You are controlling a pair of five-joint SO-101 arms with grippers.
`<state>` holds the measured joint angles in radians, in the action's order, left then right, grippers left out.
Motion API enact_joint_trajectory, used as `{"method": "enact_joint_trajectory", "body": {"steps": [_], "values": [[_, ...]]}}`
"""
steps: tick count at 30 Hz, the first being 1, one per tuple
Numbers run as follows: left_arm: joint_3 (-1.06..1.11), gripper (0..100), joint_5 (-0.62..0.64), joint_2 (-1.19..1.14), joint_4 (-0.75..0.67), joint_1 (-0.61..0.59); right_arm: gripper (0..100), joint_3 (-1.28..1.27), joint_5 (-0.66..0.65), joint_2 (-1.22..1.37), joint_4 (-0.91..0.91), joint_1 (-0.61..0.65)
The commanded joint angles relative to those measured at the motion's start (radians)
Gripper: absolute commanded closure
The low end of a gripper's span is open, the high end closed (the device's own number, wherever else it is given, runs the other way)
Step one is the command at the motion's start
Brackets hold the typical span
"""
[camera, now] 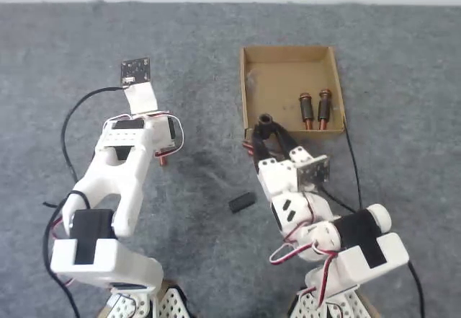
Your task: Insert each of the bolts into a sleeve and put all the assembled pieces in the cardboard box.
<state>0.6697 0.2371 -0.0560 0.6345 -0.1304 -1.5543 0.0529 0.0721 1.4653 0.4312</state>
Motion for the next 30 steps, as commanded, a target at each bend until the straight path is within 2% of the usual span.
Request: {"method": "enact_joint_trajectory", "body": {"steps": [1,3,13,17,22,30], "values": [[-0.012,99,-0.008,0.075,-0.025,0.006,99.2,-0.072,0.003,-0.024,0.128,0.008],[-0.012,99,-0.008,0.075,-0.025,0.006,99.2,-0.124,0.003,-0.024,0.173,0.008],[-0.008,99,-0.008,0.083,-0.025,0.009,99.2,-0.124,0.003,-0.013,0.134,0.008],[-0.015,99,-0.008,0.086,-0.025,0.044,99.2,-0.124,0.003,-0.013,0.130,0.007],[-0.008,99,-0.008,0.087,-0.149,0.049,99.2,-0.117,0.003,-0.013,0.088,0.002],[-0.013,99,-0.002,0.127,-0.264,0.052,99.2,-0.117,-0.041,-0.013,0.079,0.001]]}}
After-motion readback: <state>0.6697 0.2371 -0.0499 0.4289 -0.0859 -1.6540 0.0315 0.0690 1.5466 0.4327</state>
